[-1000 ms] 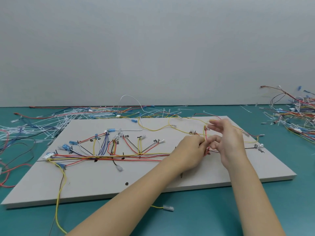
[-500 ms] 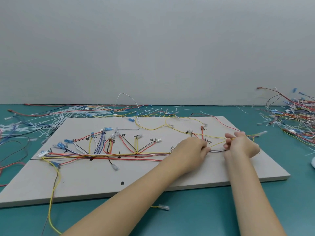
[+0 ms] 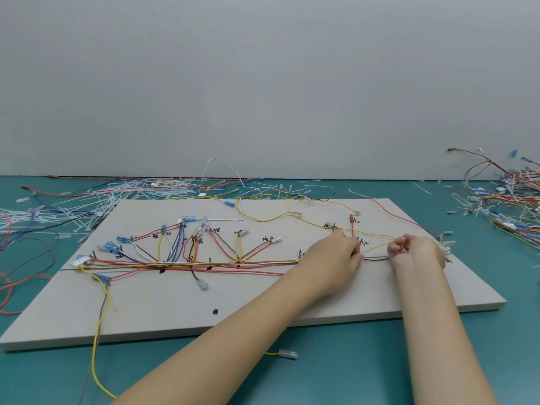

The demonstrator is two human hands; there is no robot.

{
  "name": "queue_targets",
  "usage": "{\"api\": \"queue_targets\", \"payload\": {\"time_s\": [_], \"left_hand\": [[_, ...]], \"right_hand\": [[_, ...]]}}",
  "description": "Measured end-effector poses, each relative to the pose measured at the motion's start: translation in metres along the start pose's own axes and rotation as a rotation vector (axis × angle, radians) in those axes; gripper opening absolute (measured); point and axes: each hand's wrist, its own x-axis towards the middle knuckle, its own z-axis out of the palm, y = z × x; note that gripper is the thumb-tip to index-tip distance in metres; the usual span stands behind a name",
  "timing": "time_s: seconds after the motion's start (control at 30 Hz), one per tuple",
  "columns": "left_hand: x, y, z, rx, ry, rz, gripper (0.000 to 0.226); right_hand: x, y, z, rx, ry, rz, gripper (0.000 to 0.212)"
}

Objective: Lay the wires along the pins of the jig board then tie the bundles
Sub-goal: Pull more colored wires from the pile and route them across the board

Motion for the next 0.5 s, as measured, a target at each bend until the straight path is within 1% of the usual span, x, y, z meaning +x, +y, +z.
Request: {"api": "queue_targets", "payload": {"time_s": [0.1,0.27,0.33,0.4,0.5], "left_hand": [[0.000,0.000,-0.001,-0.025,0.003,-0.004,0.023],[-0.001,0.002,-0.001,-0.100,0.102,-0.063,0.026],[-0.002,0.003,-0.001,-0.121,0.108,-0.081,0.025],[-0.002,0.003,-0.002,-0.140,0.121,-0.089,0.019],[-0.002,0.002,-0.004,-0.205,0.146,-0.120,0.003]], "right_hand": [[0.003,-0.002,-0.001,0.024,-0.019,0.022,0.028],[0.007,-0.007,-0.004,0.087,-0.063,0.053,0.036],[0.003,-0.010,-0.006,0.123,-0.071,0.047,0.033],[-0.003,-0.013,-0.007,0.185,-0.056,0.028,0.029],[-0.014,-0.015,-0.006,0.289,-0.034,0.005,0.036]]}}
